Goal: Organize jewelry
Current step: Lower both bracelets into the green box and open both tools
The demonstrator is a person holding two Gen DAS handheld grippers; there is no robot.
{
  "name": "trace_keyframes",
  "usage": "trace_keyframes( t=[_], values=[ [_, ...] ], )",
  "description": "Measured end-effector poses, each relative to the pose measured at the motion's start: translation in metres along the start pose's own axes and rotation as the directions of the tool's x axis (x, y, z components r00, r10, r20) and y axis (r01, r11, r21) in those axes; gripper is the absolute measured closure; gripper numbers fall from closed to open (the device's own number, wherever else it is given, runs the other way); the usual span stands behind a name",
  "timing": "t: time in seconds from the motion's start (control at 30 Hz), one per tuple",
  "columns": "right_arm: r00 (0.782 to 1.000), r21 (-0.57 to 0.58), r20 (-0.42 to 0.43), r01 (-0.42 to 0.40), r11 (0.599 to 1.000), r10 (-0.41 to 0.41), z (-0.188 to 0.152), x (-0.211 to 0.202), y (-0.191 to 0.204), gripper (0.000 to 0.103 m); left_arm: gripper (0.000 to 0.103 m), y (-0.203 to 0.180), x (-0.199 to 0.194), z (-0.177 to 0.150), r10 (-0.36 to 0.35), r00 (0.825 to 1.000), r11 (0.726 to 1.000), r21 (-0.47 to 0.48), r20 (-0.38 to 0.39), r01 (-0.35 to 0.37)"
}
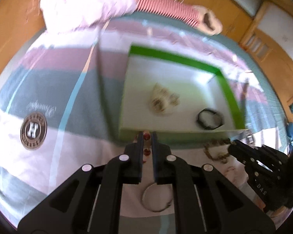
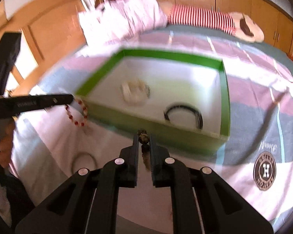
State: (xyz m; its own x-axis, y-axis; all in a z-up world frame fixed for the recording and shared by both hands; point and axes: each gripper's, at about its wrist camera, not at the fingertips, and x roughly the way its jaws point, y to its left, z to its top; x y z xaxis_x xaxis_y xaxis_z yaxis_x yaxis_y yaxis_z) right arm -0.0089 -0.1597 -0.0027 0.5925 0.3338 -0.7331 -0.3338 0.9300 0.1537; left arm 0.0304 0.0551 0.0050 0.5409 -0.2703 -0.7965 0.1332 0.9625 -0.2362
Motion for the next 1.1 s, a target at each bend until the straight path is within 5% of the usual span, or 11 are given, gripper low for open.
trace_keyframes(
  t=[0.23, 0.6, 0.63, 0.67, 0.7, 0.73, 0.93, 1.1],
  values=[
    [0.985, 0.083, 0.170, -0.032, 0.996, 0.017, 0.033, -0.021, -0.016, 0.093, 0.095, -0.019, -0.017, 0.024, -0.088, 0.987, 0.996, 0.012, 0.131, 0.087],
    [0.993, 0.204, 0.104, 0.040, 0.978, -0.062, 0.043, 0.017, -0.054, 0.091, 0.094, -0.023, 0.037, 0.046, -0.007, 0.995, 1.000, 0.000, 0.099, 0.007],
    [0.993, 0.215, 0.102, 0.039, 0.976, -0.062, 0.043, 0.017, -0.055, 0.086, 0.088, -0.021, 0.040, 0.046, 0.005, 0.995, 1.000, -0.011, 0.101, -0.004],
    [0.994, 0.235, 0.099, 0.029, 0.972, -0.054, 0.042, 0.014, -0.057, 0.066, 0.066, -0.020, 0.041, 0.045, 0.014, 0.995, 1.000, -0.022, 0.100, -0.012],
    [0.993, 0.246, 0.105, 0.019, 0.969, -0.047, 0.042, 0.012, -0.058, 0.050, 0.055, -0.018, 0.041, 0.044, 0.017, 0.995, 0.999, -0.037, 0.094, -0.013],
    [0.993, 0.255, 0.115, 0.008, 0.967, -0.038, 0.041, 0.006, -0.059, 0.049, 0.056, -0.016, 0.037, 0.043, 0.007, 0.996, 0.999, -0.048, 0.094, -0.003],
    [0.996, 0.166, -0.027, 0.083, 0.983, -0.079, 0.017, -0.022, -0.049, 0.050, 0.057, -0.018, 0.014, 0.005, 0.003, 1.000, 1.000, 0.023, 0.022, -0.003],
    [0.964, 0.088, -0.227, 0.161, 0.983, -0.137, -0.021, 0.007, -0.047, 0.057, 0.058, -0.005, 0.041, -0.052, 0.074, 0.977, 0.997, 0.030, -0.199, -0.070]
  ],
)
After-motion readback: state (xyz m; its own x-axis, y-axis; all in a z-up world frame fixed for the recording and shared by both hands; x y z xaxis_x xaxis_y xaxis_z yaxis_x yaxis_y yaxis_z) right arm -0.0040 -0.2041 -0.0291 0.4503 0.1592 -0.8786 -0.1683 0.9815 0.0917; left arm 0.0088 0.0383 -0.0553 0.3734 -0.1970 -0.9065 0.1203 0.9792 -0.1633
